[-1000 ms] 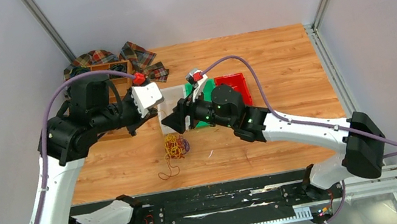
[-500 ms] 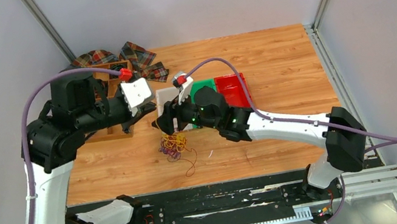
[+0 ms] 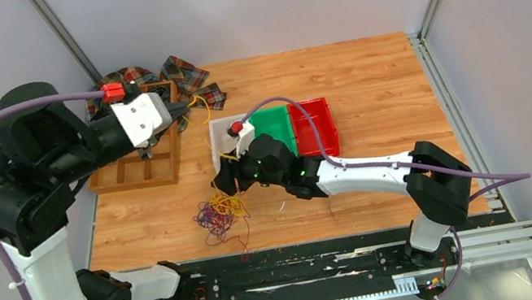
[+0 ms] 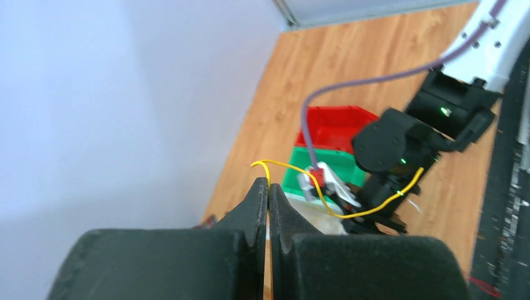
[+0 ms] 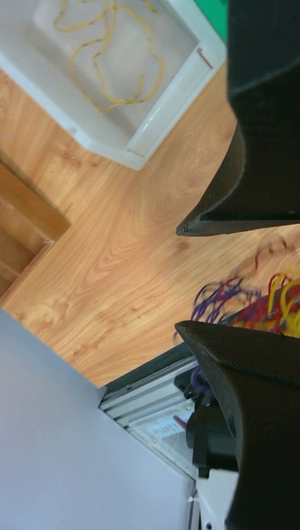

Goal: Untangle the cables
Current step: Untie the cable.

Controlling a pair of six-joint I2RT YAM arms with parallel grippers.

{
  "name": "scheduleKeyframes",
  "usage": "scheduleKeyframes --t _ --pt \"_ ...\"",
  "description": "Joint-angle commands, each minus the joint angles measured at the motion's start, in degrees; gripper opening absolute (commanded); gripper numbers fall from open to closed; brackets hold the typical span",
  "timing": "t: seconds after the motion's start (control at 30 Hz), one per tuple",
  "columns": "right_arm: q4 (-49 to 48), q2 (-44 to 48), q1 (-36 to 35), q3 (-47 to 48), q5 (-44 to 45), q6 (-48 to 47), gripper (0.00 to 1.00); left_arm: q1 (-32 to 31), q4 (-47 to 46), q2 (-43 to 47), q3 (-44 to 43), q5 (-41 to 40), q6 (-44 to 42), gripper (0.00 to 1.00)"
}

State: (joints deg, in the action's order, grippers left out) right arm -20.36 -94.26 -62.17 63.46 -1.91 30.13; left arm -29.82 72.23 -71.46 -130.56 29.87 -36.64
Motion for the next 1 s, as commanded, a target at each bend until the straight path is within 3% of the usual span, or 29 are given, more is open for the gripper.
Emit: scheduleKeyframes --t 0.0,0.23,0.37,0.6,0.97 --pt "-1.84 -0.64 -0.49 -2.85 2.09 2.0 0.52 -0.41 -2.3 -2.09 -7.44 -3.54 -2.81 0.0" --pt "-1.93 -0.41 -0.49 -6.11 3.61 2.49 0.5 -0.41 -13.26 -1.15 -8.41 -10.16 -4.26 0.01" --pt "-1.16 2.94 0.48 -7.44 5.9 1.45 0.49 -0.41 -14.92 -0.17 -6.46 -10.56 -3.87 0.0" --pt "3.49 14.27 2.58 -4.59 5.06 -8.32 0.68 -0.41 -14.92 3.39 1.11 -5.88 -2.7 0.0" --pt "1.48 15.3 1.5 2.72 -4.92 -13.21 0.75 -0.41 -14.86 2.57 2.61 -5.08 -1.98 0.0"
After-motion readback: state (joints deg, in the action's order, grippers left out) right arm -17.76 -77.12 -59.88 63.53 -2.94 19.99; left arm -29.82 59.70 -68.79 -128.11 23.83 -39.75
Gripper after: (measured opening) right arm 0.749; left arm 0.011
